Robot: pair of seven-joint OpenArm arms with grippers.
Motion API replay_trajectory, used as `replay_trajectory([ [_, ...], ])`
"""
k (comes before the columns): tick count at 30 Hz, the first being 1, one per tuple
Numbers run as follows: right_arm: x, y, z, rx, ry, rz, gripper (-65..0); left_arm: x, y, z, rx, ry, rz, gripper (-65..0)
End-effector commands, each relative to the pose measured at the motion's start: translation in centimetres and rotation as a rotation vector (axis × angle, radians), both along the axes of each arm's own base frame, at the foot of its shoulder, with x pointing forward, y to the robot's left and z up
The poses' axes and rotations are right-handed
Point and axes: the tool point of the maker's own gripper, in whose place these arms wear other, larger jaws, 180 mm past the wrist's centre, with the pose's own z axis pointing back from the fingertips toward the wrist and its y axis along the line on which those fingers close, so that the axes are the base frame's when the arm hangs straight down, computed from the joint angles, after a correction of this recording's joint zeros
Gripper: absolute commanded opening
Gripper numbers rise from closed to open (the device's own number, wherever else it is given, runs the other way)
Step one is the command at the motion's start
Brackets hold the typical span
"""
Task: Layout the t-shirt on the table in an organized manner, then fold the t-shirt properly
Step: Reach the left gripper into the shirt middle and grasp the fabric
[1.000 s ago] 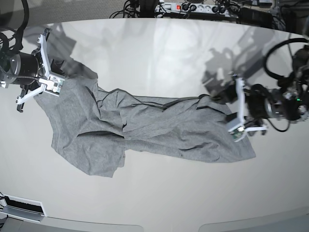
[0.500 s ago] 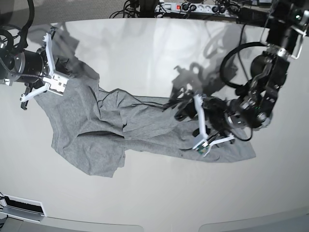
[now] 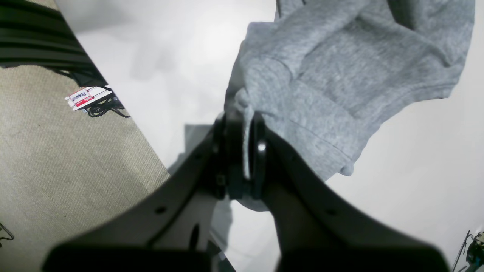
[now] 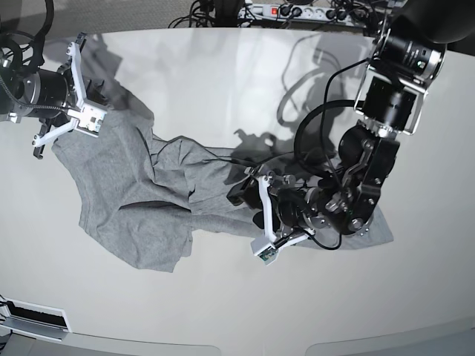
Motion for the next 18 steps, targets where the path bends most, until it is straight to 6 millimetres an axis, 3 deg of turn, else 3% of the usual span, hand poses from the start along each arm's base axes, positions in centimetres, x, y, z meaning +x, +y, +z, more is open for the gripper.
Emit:
replay_trajectory([
  [1, 0.5, -0.2, 0.7, -0.002, -0.025, 0.006, -65.0, 1.5, -0.8, 1.8, -0.05, -0.043, -0.004, -20.9],
  [5, 0.6, -0.2, 0.7, -0.001, -0.025, 0.005, -65.0, 1.4, -0.9, 0.5, -0.081, -0.002, -0.014, -21.0],
  [7, 0.5, -0.2, 0.7, -0.001, -0.025, 0.005, -65.0, 1.2, -0.7, -0.3, -0.084, 0.019, -0.004, -25.7],
  [9, 0.6, -0.2, 0.7, -0.001, -0.025, 0.006, -65.0, 0.8, -0.6, -0.8, -0.078, 0.039, -0.002, -38.9],
  [12, 0.6, -0.2, 0.7, -0.001, -0.026, 0.005, -65.0, 0.9, -0.5, -0.8, -0.067, 0.041, -0.004, -65.0],
  [18, 0.6, -0.2, 0.7, -0.001, -0.026, 0.005, -65.0, 1.4, -1.8, 2.6, -0.111, 0.042, -0.056, -65.0],
])
